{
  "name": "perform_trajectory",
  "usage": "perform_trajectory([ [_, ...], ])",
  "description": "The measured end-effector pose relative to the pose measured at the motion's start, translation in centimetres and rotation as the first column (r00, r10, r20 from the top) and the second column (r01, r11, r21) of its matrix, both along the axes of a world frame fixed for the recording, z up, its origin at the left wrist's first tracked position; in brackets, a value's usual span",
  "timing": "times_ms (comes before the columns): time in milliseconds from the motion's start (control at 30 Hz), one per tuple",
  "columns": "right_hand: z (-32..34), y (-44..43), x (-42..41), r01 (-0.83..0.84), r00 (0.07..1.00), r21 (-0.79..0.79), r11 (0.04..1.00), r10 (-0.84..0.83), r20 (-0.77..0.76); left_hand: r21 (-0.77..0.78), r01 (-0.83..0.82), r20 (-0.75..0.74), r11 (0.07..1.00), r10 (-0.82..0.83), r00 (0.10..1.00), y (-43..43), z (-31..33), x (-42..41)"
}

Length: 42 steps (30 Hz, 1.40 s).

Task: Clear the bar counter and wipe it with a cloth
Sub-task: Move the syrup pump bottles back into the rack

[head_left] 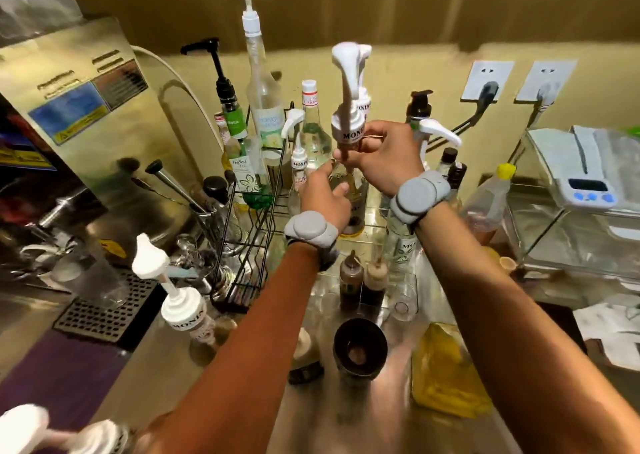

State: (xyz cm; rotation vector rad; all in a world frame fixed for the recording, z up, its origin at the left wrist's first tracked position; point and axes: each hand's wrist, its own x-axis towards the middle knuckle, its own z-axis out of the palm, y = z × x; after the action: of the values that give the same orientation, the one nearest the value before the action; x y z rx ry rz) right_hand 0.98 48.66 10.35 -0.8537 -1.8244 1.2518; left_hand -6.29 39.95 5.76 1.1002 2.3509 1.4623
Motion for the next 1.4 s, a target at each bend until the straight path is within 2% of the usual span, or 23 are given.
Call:
perform_trajectory([
  [200,-3.0,1.6,-1.0,0.029,0.999,-0.059,0.998,-0.026,0.044,-0.015,0.015,0.007,1.000,-0.015,1.000,1.3,-2.7,-1.2],
  [433,-4.9,2.2,-2.1,0.066,0.996,-0.138,0.988,-0.057,0.068,-0.141,0.055,0.044,0.988,-0.049,0.998,2.5,-4.9,-2.3],
  [833,-7.2,2.2,-2.4,0.185,0.965,-0.126,0.975,-0.155,0.213,-0.112,0.119,0.185,0.987,-0.097,0.978,2.7,-7.8,-2.9],
  [1000,-8.4,2.3,-2.5,0.206,0.960,-0.126,0.970,-0.176,0.220,-0.153,0.159,0.162,0.975,-0.134,0.978,2.9,-8.0,-2.9],
  [1233,-9.6,2.4,-2.4,0.236,0.959,-0.128,0.963,-0.209,0.191,-0.233,0.211,-0.033,0.949,-0.225,0.974,2.9,-8.5,-2.9],
  [1400,-9.8,2.5,-2.3,0.221,0.967,-0.161,0.962,-0.195,0.162,-0.236,0.215,-0.051,0.948,-0.233,0.971,3.1,-8.9,-2.7],
])
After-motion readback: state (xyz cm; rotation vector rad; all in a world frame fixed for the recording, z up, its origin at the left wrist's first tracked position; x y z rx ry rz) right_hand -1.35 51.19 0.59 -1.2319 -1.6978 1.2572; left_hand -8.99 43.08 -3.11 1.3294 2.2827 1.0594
